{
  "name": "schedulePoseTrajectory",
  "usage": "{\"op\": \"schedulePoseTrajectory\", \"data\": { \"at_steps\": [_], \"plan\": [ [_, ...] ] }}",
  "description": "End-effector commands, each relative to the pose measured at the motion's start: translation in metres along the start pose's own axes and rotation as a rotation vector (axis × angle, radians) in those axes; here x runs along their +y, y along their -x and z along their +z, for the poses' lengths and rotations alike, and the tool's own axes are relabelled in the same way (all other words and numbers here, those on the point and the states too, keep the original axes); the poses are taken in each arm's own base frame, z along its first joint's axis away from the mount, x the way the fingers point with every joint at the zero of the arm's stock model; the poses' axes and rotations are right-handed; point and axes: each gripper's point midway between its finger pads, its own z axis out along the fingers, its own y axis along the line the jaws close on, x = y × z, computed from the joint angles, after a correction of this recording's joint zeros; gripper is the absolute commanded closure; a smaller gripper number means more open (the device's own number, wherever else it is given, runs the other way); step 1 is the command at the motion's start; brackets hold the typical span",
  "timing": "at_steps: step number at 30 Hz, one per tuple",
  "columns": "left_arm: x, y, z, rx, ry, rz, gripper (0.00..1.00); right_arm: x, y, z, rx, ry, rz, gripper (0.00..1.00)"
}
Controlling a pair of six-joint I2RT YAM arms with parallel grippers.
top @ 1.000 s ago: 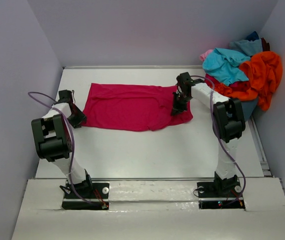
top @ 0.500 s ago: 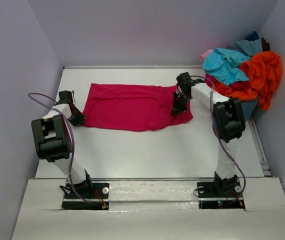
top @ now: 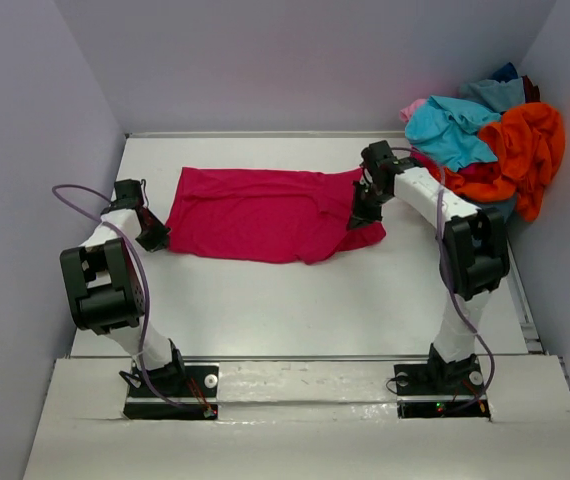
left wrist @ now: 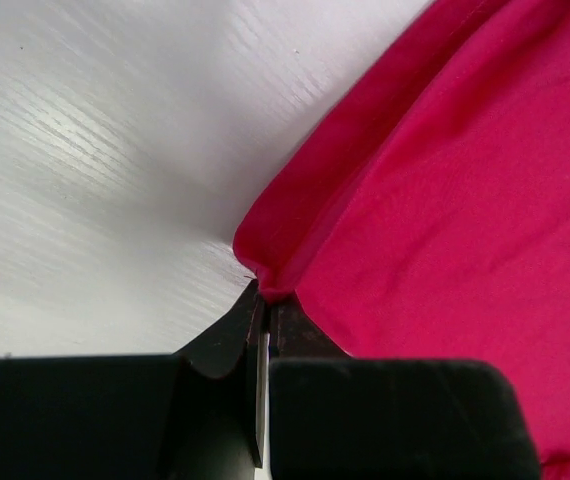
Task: Fold and stack the t-shirts
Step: Fold the tshirt
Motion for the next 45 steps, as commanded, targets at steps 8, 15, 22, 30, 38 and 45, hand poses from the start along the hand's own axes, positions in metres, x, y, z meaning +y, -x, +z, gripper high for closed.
{"op": "schedulePoseTrajectory", "data": {
  "at_steps": [8, 15, 22, 30, 38, 45],
  "plan": [
    [-0.011, 0.009, -0.027, -0.05, -0.064, -0.004, 0.94, 0.016, -0.031, -0.078, -0.105, 0.024, 0.011, 0.93],
    [-0.012, 0.008, -0.031, -0.055, -0.076, -0.005, 0.94, 0.02, -0.057, -0.091, -0.099, 0.034, 0.025, 0.93],
    [-0.015, 0.014, -0.037, -0.073, -0.08, -0.012, 0.94, 0.027, -0.077, -0.104, -0.101, 0.041, 0.025, 0.93],
    [-0.012, 0.016, -0.041, -0.09, -0.069, -0.017, 0.94, 0.037, -0.087, -0.125, -0.126, 0.068, 0.025, 0.93],
    [-0.015, 0.021, -0.043, -0.1, -0.07, -0.026, 0.94, 0.044, -0.098, -0.129, -0.111, 0.084, 0.015, 0.93],
    [-0.021, 0.032, -0.049, -0.128, -0.078, -0.044, 0.94, 0.055, -0.101, -0.135, -0.111, 0.096, 0.004, 0.93]
  ]
}}
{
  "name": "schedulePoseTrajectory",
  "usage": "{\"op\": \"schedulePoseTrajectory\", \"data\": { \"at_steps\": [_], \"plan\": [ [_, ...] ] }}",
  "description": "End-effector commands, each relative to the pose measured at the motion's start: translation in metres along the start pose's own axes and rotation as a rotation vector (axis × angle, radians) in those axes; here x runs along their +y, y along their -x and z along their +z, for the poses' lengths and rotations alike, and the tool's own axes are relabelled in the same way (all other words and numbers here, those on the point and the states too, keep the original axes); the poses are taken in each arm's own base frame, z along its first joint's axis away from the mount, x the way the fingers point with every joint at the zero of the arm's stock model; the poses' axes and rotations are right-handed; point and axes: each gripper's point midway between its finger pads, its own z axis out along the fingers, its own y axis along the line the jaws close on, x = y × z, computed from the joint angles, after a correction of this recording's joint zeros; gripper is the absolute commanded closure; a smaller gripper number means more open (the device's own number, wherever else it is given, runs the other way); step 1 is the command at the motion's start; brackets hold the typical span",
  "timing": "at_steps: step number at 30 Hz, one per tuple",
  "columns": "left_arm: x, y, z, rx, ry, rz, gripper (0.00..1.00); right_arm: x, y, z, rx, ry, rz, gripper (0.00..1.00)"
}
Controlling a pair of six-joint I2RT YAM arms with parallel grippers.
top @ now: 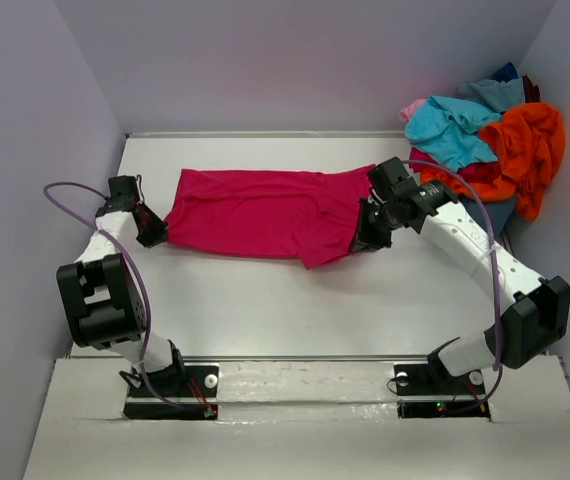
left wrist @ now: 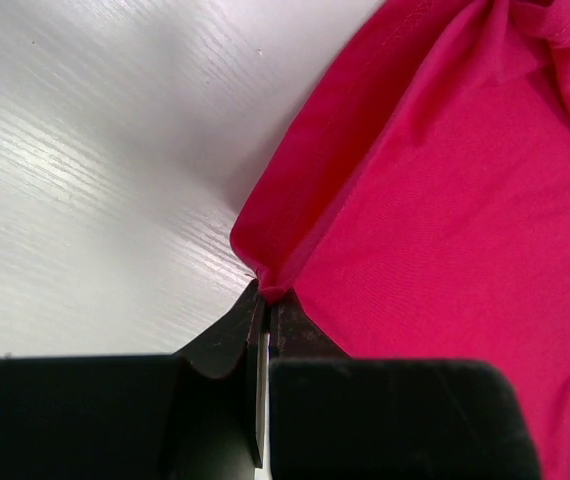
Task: Fold and stack the t-shirts
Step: Fold the tshirt
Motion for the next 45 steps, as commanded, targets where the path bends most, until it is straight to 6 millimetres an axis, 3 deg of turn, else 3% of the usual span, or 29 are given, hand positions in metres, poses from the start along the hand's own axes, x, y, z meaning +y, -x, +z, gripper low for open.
{"op": "schedulePoseTrajectory", "data": {
  "at_steps": [1, 5, 13, 19, 24, 38, 45],
  "plan": [
    [-0.012, 0.025, -0.018, -0.077, -0.029, -0.02, 0.94, 0.015, 0.0, -0.017, -0.033, 0.033, -0.014, 0.93],
    [-0.019, 0.033, -0.02, -0.089, -0.046, -0.03, 0.94, 0.016, -0.002, -0.018, -0.041, 0.034, -0.021, 0.93],
    [-0.038, 0.057, -0.021, -0.106, -0.076, -0.043, 0.94, 0.019, 0.032, -0.023, -0.133, -0.042, -0.052, 0.93],
    [-0.045, 0.062, -0.011, -0.084, -0.084, -0.039, 0.94, 0.024, 0.054, -0.021, -0.179, -0.078, -0.047, 0.93],
    [-0.05, 0.067, 0.0, -0.067, -0.088, -0.039, 0.94, 0.019, 0.08, -0.013, -0.24, -0.128, -0.019, 0.93],
    [-0.074, 0.094, 0.022, -0.066, -0.093, -0.018, 0.94, -0.025, 0.164, -0.001, -0.32, -0.168, 0.098, 0.93],
    [-0.111, 0.118, 0.027, -0.09, -0.132, 0.029, 0.94, -0.015, 0.2, 0.006, -0.342, -0.142, 0.079, 0.93]
  ]
}}
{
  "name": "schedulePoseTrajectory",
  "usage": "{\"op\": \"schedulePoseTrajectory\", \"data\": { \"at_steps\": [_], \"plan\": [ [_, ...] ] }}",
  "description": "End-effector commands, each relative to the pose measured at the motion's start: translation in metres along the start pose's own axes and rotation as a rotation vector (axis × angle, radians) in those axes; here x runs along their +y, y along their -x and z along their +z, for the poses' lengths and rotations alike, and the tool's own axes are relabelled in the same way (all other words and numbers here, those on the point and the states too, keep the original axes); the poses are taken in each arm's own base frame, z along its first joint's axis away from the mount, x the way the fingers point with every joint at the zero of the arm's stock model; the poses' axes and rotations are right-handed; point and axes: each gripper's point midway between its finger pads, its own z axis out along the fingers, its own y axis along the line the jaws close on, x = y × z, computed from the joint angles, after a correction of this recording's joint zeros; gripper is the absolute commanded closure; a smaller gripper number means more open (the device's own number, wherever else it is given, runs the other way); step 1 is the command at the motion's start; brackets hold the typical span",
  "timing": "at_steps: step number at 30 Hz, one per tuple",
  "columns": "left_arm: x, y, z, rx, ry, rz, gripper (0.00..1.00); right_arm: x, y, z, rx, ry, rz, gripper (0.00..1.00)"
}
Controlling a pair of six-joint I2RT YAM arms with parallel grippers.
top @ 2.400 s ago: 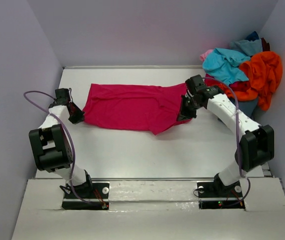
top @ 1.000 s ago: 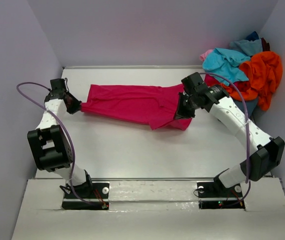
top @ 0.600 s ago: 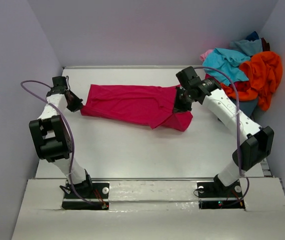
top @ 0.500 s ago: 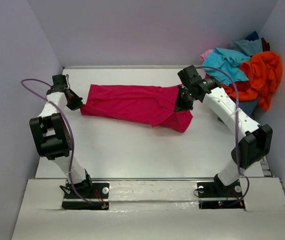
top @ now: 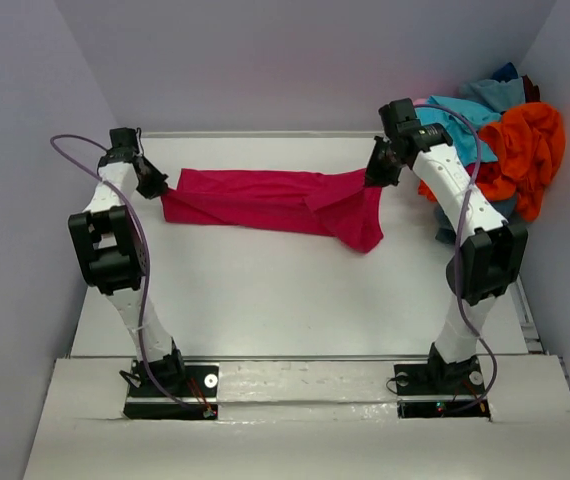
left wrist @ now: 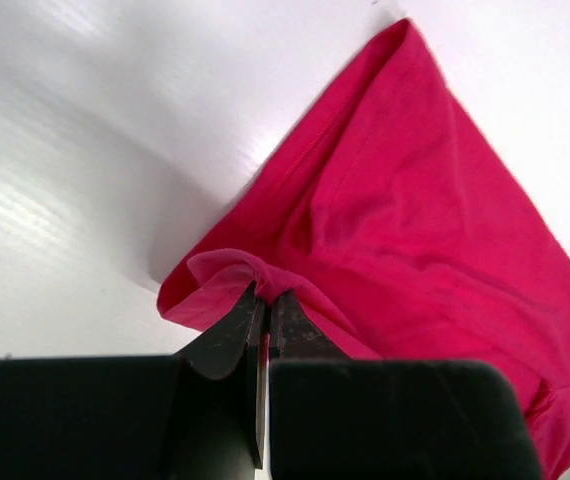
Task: Fold and stack the t-shirts
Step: Fold the tshirt
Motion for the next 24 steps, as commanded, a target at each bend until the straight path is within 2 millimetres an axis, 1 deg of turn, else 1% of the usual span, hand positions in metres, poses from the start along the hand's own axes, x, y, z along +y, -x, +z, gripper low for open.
{"op": "schedulePoseTrajectory", "data": {
  "at_steps": [1, 2, 3, 4, 5, 6, 7, 8, 9, 10, 11, 12, 13, 14, 15, 16, 18, 20, 21, 22, 23, 24],
  "plan": [
    [-0.034, 0.03, -0.009, -0.058, -0.051, 0.043, 0.94, 0.024, 0.029, 0.002, -0.058, 0.062, -0.036, 0.93],
    [-0.04, 0.03, -0.008, -0.057, -0.061, 0.056, 0.94, 0.026, 0.032, 0.004, -0.06, 0.063, -0.039, 0.93],
    [-0.045, 0.027, -0.002, -0.044, -0.063, 0.067, 0.94, 0.028, 0.034, 0.007, -0.06, 0.063, -0.041, 0.93],
    [-0.051, 0.035, -0.004, -0.059, -0.077, 0.072, 0.94, 0.031, 0.039, 0.012, -0.061, 0.061, -0.045, 0.93],
    [-0.058, 0.033, -0.003, -0.053, -0.087, 0.09, 0.94, 0.033, 0.042, 0.015, -0.062, 0.062, -0.047, 0.93],
    [-0.061, 0.035, -0.002, -0.054, -0.094, 0.091, 0.94, 0.035, 0.043, 0.018, -0.062, 0.062, -0.048, 0.93],
    [-0.068, 0.034, 0.002, -0.05, -0.101, 0.106, 0.94, 0.034, 0.041, 0.029, -0.04, 0.052, -0.05, 0.93],
    [-0.073, 0.031, 0.004, -0.045, -0.102, 0.118, 0.94, 0.036, 0.051, 0.027, -0.062, 0.059, -0.042, 0.93],
    [-0.075, 0.026, 0.01, -0.03, -0.098, 0.131, 0.94, 0.037, 0.053, 0.03, -0.061, 0.06, -0.044, 0.93],
    [-0.078, 0.029, 0.011, -0.035, -0.105, 0.135, 0.94, 0.035, 0.05, 0.041, -0.04, 0.046, -0.044, 0.93],
    [-0.077, 0.027, 0.013, -0.026, -0.104, 0.136, 0.94, 0.036, 0.059, 0.039, -0.059, 0.053, -0.037, 0.93],
    [-0.08, 0.022, 0.019, -0.011, -0.103, 0.147, 0.94, 0.036, 0.06, 0.041, -0.057, 0.051, -0.038, 0.93],
    [-0.079, 0.02, 0.022, -0.002, -0.097, 0.146, 0.94, 0.037, 0.061, 0.044, -0.057, 0.051, -0.038, 0.93],
    [-0.082, 0.015, 0.024, 0.006, -0.1, 0.156, 0.94, 0.032, 0.064, 0.048, -0.056, 0.041, -0.029, 0.93],
    [-0.08, 0.015, 0.026, 0.008, -0.095, 0.156, 0.94, 0.033, 0.065, 0.053, -0.051, 0.04, -0.031, 0.93],
    [-0.078, 0.012, 0.03, 0.015, -0.086, 0.157, 0.94, 0.03, 0.068, 0.056, -0.054, 0.035, -0.023, 0.93],
    [-0.074, 0.011, 0.034, 0.018, -0.072, 0.156, 0.94, 0.03, 0.069, 0.061, -0.055, 0.036, -0.023, 0.93],
    [-0.069, 0.008, 0.039, 0.028, -0.054, 0.156, 0.94, 0.019, 0.076, 0.069, -0.057, 0.02, -0.003, 0.93],
    [-0.065, 0.006, 0.042, 0.032, -0.034, 0.155, 0.94, 0.019, 0.076, 0.071, -0.054, 0.019, -0.003, 0.93],
    [-0.063, 0.006, 0.043, 0.033, -0.028, 0.157, 0.94, 0.013, 0.077, 0.077, -0.049, 0.008, 0.004, 0.93],
    [-0.061, 0.005, 0.045, 0.035, -0.017, 0.156, 0.94, 0.013, 0.078, 0.079, -0.051, 0.009, 0.001, 0.93],
    [-0.06, 0.005, 0.045, 0.032, -0.012, 0.155, 0.94, 0.008, 0.081, 0.082, -0.051, 0.002, 0.009, 0.93]
  ]
}}
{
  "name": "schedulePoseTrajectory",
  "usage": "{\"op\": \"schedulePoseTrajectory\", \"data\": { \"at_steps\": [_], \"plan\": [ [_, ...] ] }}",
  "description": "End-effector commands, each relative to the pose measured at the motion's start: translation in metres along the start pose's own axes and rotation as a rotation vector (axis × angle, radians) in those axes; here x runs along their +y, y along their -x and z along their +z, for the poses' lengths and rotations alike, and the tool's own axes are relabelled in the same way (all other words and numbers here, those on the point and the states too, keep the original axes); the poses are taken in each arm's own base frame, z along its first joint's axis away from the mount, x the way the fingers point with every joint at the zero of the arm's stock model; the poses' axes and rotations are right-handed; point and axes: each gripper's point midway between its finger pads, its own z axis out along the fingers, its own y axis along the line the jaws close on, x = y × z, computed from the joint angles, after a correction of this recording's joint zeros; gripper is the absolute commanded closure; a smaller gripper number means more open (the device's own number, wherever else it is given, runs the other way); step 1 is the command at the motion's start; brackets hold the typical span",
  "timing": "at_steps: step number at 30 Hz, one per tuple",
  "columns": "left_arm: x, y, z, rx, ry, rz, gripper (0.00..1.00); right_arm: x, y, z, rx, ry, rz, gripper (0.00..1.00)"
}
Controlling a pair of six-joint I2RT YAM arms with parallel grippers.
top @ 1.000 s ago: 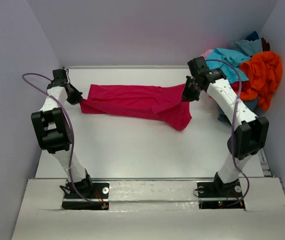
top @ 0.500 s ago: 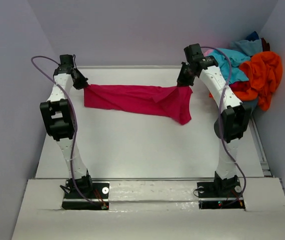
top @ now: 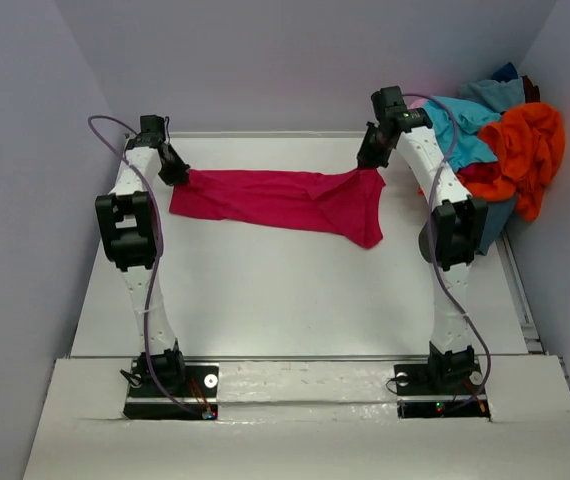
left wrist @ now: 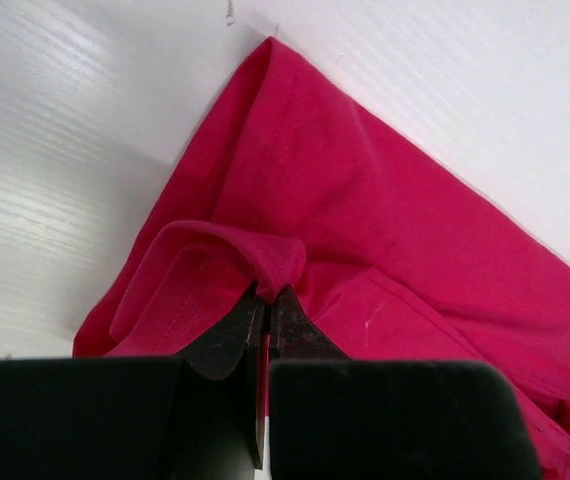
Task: Fold and stack the t-shirts
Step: Fold the tshirt
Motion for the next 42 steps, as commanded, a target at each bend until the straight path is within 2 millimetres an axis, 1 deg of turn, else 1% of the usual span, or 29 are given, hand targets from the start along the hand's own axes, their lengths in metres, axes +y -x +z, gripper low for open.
{"op": "schedulePoseTrajectory", "data": {
  "at_steps": [1, 3, 4, 5, 12, 18, 19, 22, 23, 25, 26, 27, 28, 30, 31, 32, 34, 35, 36, 37, 38, 39, 40, 41, 42],
  "plan": [
    [0.006, 0.009, -0.008, -0.028, 0.034, 0.009, 0.94, -0.006, 0.021, 0.003, -0.044, 0.009, 0.0, 0.93],
    [0.008, 0.008, -0.007, -0.027, 0.039, 0.005, 0.94, -0.01, 0.024, 0.007, -0.047, 0.004, 0.005, 0.93],
    [0.009, 0.006, -0.006, -0.023, 0.043, 0.0, 0.94, -0.006, 0.023, 0.009, -0.036, 0.031, 0.004, 0.93],
    [0.011, 0.006, -0.006, -0.025, 0.05, -0.002, 0.94, -0.009, 0.024, 0.013, -0.031, 0.03, 0.011, 0.93],
    [0.018, 0.001, -0.002, -0.02, 0.077, -0.005, 0.94, -0.008, 0.02, 0.036, -0.008, 0.044, 0.005, 0.93],
    [0.021, 0.001, -0.002, -0.028, 0.089, -0.01, 0.94, -0.005, 0.019, 0.05, -0.001, 0.061, -0.003, 0.93],
    [0.021, 0.001, -0.003, -0.028, 0.09, -0.01, 0.94, -0.006, 0.018, 0.055, 0.003, 0.059, -0.003, 0.93],
    [0.022, 0.006, -0.007, -0.05, 0.104, -0.021, 0.94, -0.008, 0.016, 0.061, 0.007, 0.054, -0.005, 0.93],
    [0.028, 0.01, -0.009, -0.059, 0.117, -0.032, 0.94, -0.009, 0.015, 0.065, 0.011, 0.051, -0.004, 0.93],
    [0.028, 0.009, -0.013, -0.062, 0.118, -0.042, 0.94, -0.009, 0.015, 0.068, 0.012, 0.05, -0.004, 0.93],
    [0.032, 0.012, -0.016, -0.081, 0.142, -0.046, 0.94, -0.009, 0.014, 0.069, 0.013, 0.049, -0.004, 0.93],
    [0.036, 0.016, -0.018, -0.091, 0.143, -0.055, 0.94, -0.014, 0.017, 0.071, 0.011, 0.044, 0.003, 0.93],
    [0.033, 0.019, -0.023, -0.108, 0.132, -0.054, 0.94, -0.014, 0.016, 0.072, 0.013, 0.043, 0.003, 0.93],
    [0.034, 0.019, -0.025, -0.107, 0.136, -0.055, 0.94, -0.014, 0.016, 0.074, 0.015, 0.044, 0.003, 0.93],
    [0.039, 0.02, -0.026, -0.104, 0.144, -0.061, 0.94, -0.015, 0.017, 0.073, 0.013, 0.041, 0.003, 0.93],
    [0.038, 0.02, -0.027, -0.101, 0.139, -0.058, 0.94, -0.014, 0.017, 0.071, 0.011, 0.043, 0.003, 0.93],
    [0.036, 0.021, -0.032, -0.105, 0.134, -0.058, 0.94, -0.013, 0.017, 0.061, 0.009, 0.049, 0.007, 0.93],
    [0.037, 0.016, -0.033, -0.095, 0.128, -0.061, 0.94, -0.012, 0.017, 0.056, 0.004, 0.054, 0.008, 0.93],
    [0.032, 0.021, -0.043, -0.125, 0.11, -0.061, 0.94, -0.012, 0.017, 0.044, -0.004, 0.057, 0.012, 0.93],
    [0.031, 0.022, -0.048, -0.132, 0.103, -0.062, 0.94, -0.008, 0.023, 0.034, -0.029, 0.074, 0.011, 0.93],
    [0.033, 0.018, -0.05, -0.129, 0.107, -0.061, 0.94, -0.01, 0.017, 0.032, -0.013, 0.07, 0.013, 0.93],
    [0.031, 0.02, -0.06, -0.139, 0.099, -0.054, 0.94, -0.006, 0.02, 0.015, -0.028, 0.092, 0.013, 0.93],
    [0.028, 0.015, -0.063, -0.12, 0.079, -0.051, 0.94, -0.01, 0.013, 0.012, -0.012, 0.082, 0.014, 0.93],
    [0.027, 0.012, -0.066, -0.11, 0.07, -0.048, 0.94, -0.011, 0.011, 0.006, -0.012, 0.084, 0.014, 0.93],
    [0.024, 0.013, -0.079, -0.124, 0.055, -0.039, 0.94, -0.011, 0.009, -0.001, -0.012, 0.093, 0.014, 0.93]
  ]
}}
